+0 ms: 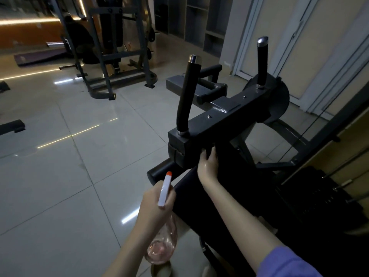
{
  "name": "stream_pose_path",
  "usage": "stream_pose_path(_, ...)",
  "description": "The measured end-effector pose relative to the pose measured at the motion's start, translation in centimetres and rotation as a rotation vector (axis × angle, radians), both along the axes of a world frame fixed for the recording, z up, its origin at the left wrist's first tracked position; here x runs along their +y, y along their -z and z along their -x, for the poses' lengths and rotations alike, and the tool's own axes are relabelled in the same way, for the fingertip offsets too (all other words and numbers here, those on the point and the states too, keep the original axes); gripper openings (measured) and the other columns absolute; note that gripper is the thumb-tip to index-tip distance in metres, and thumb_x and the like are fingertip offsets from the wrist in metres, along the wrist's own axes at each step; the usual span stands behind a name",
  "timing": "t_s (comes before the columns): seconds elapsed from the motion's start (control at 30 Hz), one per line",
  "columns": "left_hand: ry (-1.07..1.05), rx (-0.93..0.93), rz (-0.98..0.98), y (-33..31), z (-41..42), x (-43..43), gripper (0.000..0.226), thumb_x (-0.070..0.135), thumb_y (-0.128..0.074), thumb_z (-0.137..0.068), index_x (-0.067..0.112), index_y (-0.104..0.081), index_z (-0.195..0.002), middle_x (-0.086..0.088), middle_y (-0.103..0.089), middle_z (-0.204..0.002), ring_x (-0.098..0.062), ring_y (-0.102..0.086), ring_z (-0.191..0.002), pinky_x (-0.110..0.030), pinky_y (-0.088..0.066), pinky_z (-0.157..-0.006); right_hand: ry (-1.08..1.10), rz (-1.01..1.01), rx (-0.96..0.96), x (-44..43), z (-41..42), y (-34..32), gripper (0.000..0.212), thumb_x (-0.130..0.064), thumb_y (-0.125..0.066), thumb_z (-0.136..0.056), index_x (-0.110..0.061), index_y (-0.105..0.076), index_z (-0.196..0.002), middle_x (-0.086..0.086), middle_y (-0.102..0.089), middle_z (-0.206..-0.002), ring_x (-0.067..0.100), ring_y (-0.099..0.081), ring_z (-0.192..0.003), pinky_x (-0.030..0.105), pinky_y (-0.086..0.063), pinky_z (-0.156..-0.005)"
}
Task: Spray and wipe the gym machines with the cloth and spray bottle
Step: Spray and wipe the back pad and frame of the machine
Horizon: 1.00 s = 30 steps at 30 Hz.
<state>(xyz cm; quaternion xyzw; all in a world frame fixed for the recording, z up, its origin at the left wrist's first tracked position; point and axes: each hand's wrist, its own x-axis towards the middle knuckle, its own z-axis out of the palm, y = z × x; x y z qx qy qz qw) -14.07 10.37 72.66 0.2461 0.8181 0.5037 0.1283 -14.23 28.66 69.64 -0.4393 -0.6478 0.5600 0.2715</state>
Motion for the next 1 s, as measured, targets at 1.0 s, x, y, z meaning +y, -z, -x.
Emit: stream_pose_path(1.0,0.345,-0.28,-0.093,3.7,6.8,-3.7,0.039,0.035,-0.052,-0.082,-0.004,-0.054,-0.079,-0.022,-0.054,-0.069,-0.015,-0.049,-0.059,-0.03,-0.037,-0.056,0.084,-0.481,-0.125,-6.8,-3.3,-1.4,0.054,-0.021,-0.051,-0.096,-0.024,-0.031,-0.146,0.004,-0.019,-0.156,0.018,-0.024,-0.141,0.007,-0.028,-0.097)
